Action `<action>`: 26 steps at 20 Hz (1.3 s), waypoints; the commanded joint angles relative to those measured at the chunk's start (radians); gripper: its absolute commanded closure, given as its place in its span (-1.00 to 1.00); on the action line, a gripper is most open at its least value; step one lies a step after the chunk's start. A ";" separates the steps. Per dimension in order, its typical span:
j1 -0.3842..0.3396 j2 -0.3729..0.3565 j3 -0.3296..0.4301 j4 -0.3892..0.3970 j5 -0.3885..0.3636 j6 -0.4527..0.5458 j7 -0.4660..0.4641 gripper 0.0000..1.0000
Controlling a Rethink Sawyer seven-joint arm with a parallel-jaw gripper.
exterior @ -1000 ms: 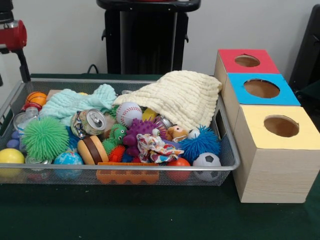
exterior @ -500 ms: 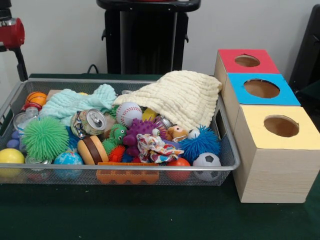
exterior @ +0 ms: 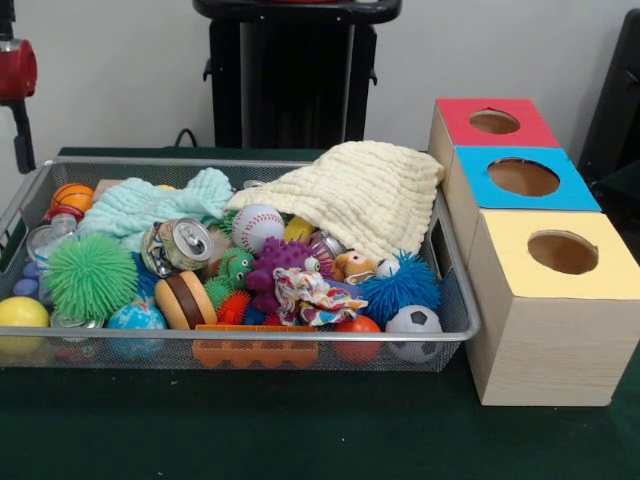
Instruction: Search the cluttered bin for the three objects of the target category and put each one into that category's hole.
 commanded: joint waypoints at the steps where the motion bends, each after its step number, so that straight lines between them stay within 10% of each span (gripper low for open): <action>1: 0.010 -0.007 0.068 0.030 -0.050 -0.078 0.031 -1.00; 26: 0.024 0.141 0.034 -0.019 -0.067 -0.053 0.004 -1.00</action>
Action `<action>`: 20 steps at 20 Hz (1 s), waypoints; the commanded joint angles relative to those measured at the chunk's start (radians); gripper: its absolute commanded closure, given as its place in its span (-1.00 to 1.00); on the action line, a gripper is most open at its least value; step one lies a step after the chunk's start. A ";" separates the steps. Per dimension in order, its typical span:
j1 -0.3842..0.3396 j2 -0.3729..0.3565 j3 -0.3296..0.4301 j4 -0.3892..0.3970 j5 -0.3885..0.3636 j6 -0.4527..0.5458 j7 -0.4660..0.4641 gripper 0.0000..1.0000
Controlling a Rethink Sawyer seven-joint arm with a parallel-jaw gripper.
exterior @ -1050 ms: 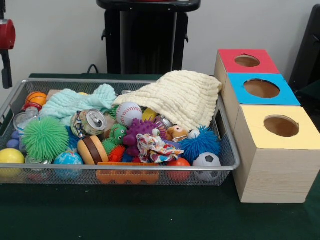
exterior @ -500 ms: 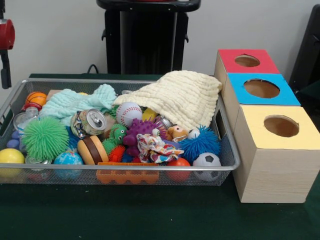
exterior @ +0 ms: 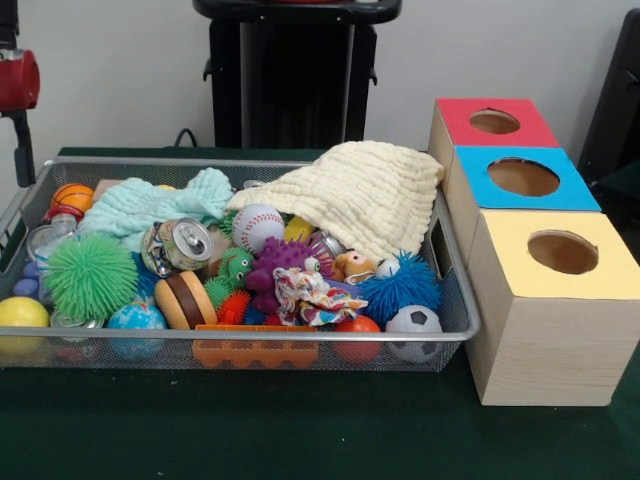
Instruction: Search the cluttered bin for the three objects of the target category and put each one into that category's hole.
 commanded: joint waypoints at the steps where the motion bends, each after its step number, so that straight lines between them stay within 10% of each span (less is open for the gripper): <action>1: 0.022 0.120 0.010 -0.022 -0.065 0.010 0.002 -1.00; 20: 0.003 0.307 0.029 -0.144 -0.141 0.009 -0.033 -1.00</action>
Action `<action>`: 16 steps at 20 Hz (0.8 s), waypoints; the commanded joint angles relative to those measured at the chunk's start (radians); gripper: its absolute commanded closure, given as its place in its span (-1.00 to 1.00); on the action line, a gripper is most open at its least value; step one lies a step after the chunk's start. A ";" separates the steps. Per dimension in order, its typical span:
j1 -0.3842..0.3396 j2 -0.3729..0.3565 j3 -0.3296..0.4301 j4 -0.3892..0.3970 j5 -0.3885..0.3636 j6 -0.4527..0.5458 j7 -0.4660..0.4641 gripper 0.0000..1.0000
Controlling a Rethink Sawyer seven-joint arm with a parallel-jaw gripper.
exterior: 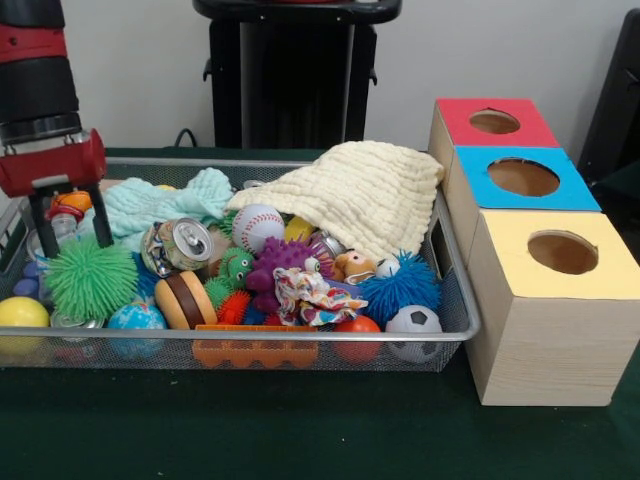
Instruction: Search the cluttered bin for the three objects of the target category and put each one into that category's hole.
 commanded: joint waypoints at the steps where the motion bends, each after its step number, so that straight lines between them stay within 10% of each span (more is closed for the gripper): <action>1: 0.002 0.087 0.030 -0.101 -0.050 0.010 -0.031 -1.00; 16: -0.014 0.057 0.042 -0.094 -0.031 0.090 -0.053 -1.00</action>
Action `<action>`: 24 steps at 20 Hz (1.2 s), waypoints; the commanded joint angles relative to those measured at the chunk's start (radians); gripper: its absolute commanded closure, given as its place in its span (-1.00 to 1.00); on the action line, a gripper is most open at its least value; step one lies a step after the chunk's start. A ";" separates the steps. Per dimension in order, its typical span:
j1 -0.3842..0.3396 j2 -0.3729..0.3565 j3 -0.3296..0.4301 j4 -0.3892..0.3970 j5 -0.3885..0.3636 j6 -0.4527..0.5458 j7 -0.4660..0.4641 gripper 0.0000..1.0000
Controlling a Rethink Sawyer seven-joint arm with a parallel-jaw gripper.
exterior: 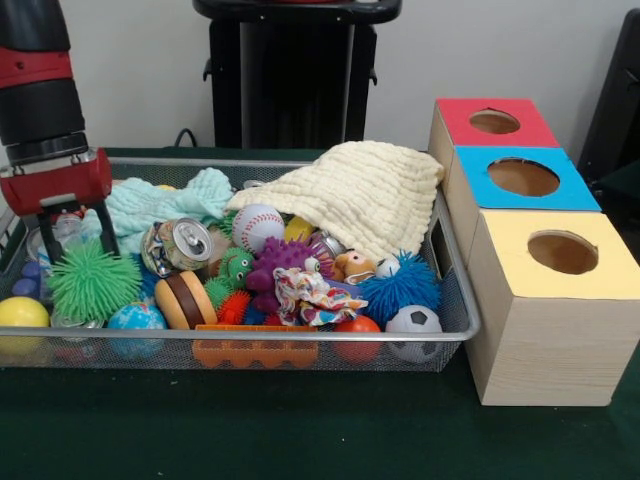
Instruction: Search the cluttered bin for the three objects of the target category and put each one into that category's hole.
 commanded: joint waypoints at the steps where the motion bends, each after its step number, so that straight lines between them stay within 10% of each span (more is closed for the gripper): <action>1: -0.019 -0.005 0.045 -0.059 -0.008 0.103 -0.058 -1.00; 24: -0.038 0.011 0.055 -0.073 -0.031 0.204 -0.122 -1.00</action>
